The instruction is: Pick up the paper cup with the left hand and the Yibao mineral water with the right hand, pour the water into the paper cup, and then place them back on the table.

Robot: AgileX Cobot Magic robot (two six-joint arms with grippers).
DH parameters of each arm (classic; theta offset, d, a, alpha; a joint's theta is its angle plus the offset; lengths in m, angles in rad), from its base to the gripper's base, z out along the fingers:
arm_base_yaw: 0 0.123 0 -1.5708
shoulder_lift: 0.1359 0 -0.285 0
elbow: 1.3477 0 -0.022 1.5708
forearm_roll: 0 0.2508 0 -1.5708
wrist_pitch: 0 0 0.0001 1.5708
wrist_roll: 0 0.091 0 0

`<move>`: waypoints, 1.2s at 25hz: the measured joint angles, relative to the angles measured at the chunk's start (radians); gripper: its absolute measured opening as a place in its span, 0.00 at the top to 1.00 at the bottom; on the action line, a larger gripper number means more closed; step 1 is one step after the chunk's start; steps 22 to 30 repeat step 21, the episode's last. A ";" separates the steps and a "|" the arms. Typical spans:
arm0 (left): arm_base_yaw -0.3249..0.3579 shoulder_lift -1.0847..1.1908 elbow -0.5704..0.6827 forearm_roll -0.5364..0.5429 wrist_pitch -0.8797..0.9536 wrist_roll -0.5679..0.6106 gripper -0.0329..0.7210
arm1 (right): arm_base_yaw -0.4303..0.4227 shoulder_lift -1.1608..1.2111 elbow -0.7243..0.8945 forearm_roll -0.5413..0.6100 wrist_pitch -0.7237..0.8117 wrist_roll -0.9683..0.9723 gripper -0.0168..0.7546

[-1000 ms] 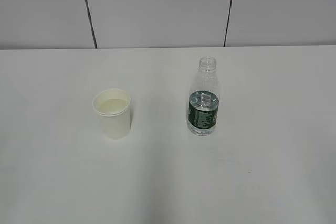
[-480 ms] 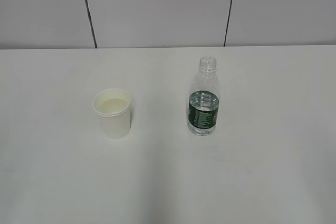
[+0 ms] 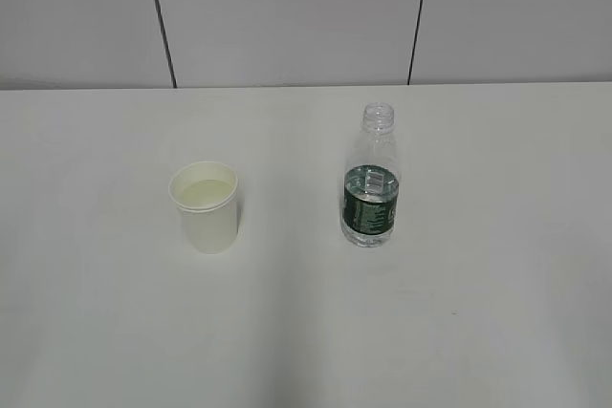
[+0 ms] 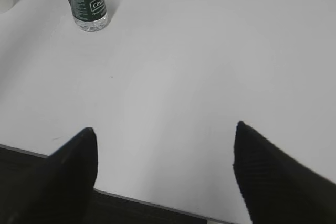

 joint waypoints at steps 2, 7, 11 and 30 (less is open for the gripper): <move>0.000 0.000 0.000 0.000 0.000 0.000 0.35 | 0.000 0.000 0.000 0.000 0.000 0.000 0.21; 0.000 0.000 0.000 0.000 0.000 0.000 0.35 | 0.000 0.000 0.000 0.000 0.000 0.002 0.21; 0.000 0.000 0.000 0.000 0.000 0.000 0.35 | 0.000 0.000 0.000 0.000 0.000 0.004 0.21; 0.000 0.000 0.000 0.000 0.000 0.000 0.35 | 0.000 0.000 0.000 0.000 0.000 0.004 0.21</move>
